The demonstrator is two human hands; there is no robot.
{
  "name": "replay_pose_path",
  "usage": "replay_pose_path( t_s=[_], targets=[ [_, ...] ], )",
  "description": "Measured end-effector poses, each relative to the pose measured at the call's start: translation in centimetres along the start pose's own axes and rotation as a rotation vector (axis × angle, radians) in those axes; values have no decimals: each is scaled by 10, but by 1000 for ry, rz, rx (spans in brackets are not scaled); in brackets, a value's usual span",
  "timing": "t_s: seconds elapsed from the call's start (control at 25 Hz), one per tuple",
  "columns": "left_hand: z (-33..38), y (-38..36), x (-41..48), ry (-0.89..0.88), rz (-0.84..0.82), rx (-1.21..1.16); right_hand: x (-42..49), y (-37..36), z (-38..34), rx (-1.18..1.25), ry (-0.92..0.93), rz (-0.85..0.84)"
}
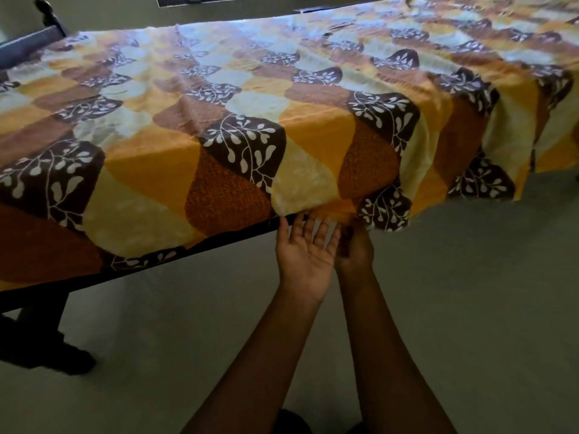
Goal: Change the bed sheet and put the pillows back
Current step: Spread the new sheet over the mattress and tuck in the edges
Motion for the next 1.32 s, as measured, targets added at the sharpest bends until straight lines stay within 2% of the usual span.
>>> replay_pose_path(
  t_s=[0.12, 0.24, 0.36, 0.48, 0.64, 0.76, 0.88, 1.0, 1.08, 1.2, 1.32],
  targets=[
    [2, 3, 6, -24, -53, -105, 6, -1, -13, -57, 83, 45],
    [1, 10, 9, -19, -85, -120, 17, 10, -18, -118, 3, 81],
    [1, 13, 12, -21, -118, -141, 18, 7, -20, 167, -102, -41],
    [3, 14, 14, -34, -154, -174, 6, -3, -22, 364, -93, -205],
    [9, 8, 13, -62, -206, -151, -9, -43, -22, 342, -139, -443],
    [13, 3, 9, -61, -226, -126, -5, -80, -22, 289, -163, -442],
    [11, 9, 8, -11, -141, 21, -4, -84, -25, 241, -92, -312],
    [13, 36, -1, 29, 102, 224, -19, -48, -16, 143, -66, -229],
    [20, 61, -19, -37, 241, 155, -35, -22, 1, 136, -133, -186],
    [50, 100, -50, -243, 389, 18, -70, -8, 37, 56, -246, -150],
    [84, 119, -60, -357, 309, -117, -99, -17, 67, 41, -344, -209]
  ],
)
Point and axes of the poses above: each hand's wrist, its own x-axis towards the middle knuckle, its own y-axis out of the back of the hand, z = x × y, the point moved 5 cm from there along x, towards the middle knuckle, and after that the axes turned 14 degrees about x, right-handed, at the moved point
